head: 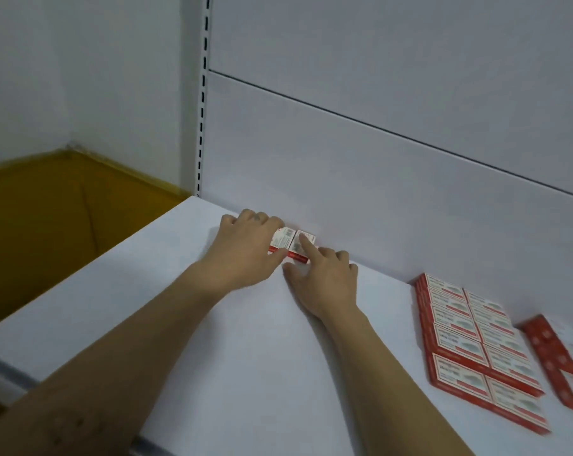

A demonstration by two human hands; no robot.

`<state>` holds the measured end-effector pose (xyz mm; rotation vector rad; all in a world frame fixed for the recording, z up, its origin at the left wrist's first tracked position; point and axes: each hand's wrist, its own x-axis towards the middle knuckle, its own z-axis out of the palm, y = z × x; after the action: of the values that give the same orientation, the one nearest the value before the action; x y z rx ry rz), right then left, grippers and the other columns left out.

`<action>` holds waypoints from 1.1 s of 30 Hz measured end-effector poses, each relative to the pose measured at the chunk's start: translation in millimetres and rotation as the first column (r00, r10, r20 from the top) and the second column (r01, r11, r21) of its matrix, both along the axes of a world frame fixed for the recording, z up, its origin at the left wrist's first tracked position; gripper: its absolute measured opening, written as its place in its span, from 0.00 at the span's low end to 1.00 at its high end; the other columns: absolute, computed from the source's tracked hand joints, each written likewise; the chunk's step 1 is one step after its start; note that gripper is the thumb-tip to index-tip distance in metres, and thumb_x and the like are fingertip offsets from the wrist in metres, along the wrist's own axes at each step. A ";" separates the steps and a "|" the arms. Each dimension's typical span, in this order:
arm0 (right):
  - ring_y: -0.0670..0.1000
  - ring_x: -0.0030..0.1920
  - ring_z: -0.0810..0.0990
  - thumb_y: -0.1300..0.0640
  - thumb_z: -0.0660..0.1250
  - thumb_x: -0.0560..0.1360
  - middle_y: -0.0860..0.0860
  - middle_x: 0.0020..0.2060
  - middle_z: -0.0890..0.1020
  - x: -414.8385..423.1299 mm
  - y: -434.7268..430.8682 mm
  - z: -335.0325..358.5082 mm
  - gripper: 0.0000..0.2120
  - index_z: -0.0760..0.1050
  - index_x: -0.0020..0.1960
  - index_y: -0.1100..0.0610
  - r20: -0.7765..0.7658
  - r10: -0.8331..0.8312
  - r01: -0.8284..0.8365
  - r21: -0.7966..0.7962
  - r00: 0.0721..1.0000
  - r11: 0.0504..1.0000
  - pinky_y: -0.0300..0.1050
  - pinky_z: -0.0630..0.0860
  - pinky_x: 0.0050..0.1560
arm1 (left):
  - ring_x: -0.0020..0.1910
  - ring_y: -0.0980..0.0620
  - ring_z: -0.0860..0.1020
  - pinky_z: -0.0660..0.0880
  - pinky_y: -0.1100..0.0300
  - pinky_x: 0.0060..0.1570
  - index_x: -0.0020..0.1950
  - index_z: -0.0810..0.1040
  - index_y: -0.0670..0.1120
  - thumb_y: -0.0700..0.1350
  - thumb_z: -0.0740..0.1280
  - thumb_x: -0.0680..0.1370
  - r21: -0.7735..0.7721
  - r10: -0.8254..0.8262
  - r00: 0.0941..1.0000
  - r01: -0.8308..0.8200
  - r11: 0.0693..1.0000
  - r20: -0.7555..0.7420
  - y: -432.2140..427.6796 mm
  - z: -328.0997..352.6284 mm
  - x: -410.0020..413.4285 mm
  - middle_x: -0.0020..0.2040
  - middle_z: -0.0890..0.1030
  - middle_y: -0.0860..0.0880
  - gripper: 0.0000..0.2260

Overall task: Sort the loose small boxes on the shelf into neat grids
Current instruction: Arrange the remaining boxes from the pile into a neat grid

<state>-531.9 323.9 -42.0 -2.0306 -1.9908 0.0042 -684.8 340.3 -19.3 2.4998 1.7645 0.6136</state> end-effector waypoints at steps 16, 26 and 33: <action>0.52 0.53 0.74 0.41 0.67 0.72 0.48 0.48 0.79 -5.7 0.8 -1.6 0.16 0.72 0.50 0.52 -0.164 -0.163 0.176 0.073 0.973 0.982 0.47 0.68 0.54 | 0.68 0.50 0.62 0.57 0.50 0.66 0.71 0.62 0.54 0.56 0.55 0.80 0.088 -0.203 0.977 0.207 0.974 -0.060 -5.1 -17.5 -3.6 0.68 0.69 0.52 0.20; 0.51 0.57 0.77 0.52 0.68 0.73 0.48 0.56 0.80 29.6 -4.8 23.5 0.28 0.64 0.70 0.52 -0.332 -0.125 0.093 -0.112 0.935 0.989 0.46 0.75 0.53 | 0.69 0.49 0.62 0.57 0.49 0.67 0.73 0.58 0.54 0.56 0.57 0.79 0.062 -0.170 0.984 0.173 0.983 -0.049 -7.4 -5.3 8.0 0.70 0.68 0.52 0.23; 0.42 0.51 0.79 0.62 0.72 0.70 0.43 0.54 0.79 74.3 -39.7 43.5 0.33 0.64 0.71 0.46 -0.420 -0.007 -0.018 -0.055 0.908 0.998 0.37 0.77 0.50 | 0.68 0.48 0.64 0.60 0.48 0.65 0.75 0.51 0.57 0.60 0.64 0.74 0.007 -0.311 0.942 0.314 0.949 -0.126 -7.6 21.6 39.4 0.69 0.68 0.50 0.34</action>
<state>-457.7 284.3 1.5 -1.8602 -1.7372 0.4670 -645.4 332.7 2.3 2.8074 1.3484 0.4737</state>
